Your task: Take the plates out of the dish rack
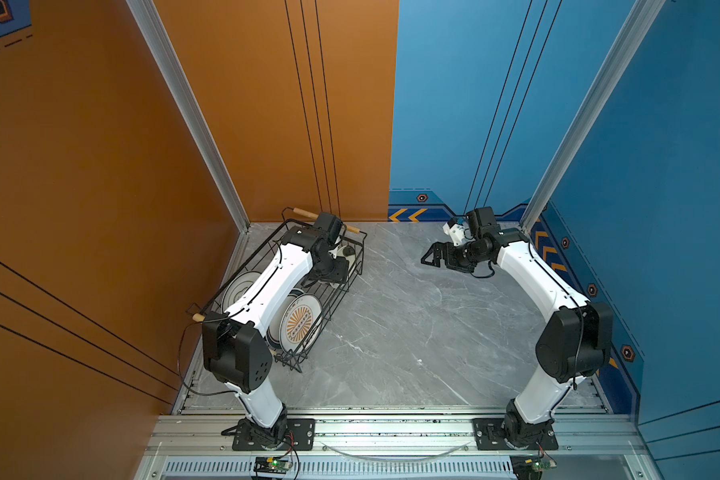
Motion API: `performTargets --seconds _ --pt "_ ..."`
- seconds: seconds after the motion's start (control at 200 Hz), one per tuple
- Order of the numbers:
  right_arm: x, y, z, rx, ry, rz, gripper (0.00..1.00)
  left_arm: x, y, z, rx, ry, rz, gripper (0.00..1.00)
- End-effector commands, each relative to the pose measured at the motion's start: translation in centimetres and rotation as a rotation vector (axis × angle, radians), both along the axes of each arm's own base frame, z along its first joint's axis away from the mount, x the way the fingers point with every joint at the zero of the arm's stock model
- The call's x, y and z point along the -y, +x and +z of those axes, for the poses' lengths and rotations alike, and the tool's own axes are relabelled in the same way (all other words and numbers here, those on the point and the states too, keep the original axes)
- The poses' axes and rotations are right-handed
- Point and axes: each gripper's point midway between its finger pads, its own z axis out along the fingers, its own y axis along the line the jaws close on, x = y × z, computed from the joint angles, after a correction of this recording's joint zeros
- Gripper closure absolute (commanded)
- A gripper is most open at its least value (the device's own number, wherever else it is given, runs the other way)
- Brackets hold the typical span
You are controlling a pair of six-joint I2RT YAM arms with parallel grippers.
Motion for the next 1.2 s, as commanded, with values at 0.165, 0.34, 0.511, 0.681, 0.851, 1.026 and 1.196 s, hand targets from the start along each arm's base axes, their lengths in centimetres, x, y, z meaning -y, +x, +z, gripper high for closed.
performTargets --seconds 0.165,0.34,0.511,0.681,0.851,1.026,1.196 --pt "0.0 -0.6 0.5 0.005 -0.021 -0.011 0.0 -1.7 3.0 -1.0 0.038 0.071 -0.003 0.3" --pt "0.2 -1.2 0.5 0.002 -0.032 -0.006 0.0 -1.5 5.0 -2.2 0.042 0.086 -0.02 0.29" --pt "0.6 -1.7 0.0 -0.004 -0.049 -0.008 0.0 -1.1 6.5 -3.1 0.047 0.083 -0.035 0.3" --pt "1.1 -2.0 -0.4 -0.009 -0.083 -0.012 0.0 -0.9 7.8 -4.3 0.054 0.086 -0.051 0.33" --pt "1.3 -2.3 -0.2 0.0 -0.092 -0.009 0.0 -0.5 8.9 -5.6 0.059 0.063 -0.066 0.36" --pt "1.4 -2.3 -0.3 -0.004 -0.096 -0.01 0.0 0.1 10.0 -6.5 0.074 0.023 -0.091 0.39" --pt "1.5 -2.5 -0.6 -0.009 -0.104 -0.01 0.0 0.5 10.2 -7.3 0.067 0.013 -0.113 0.48"
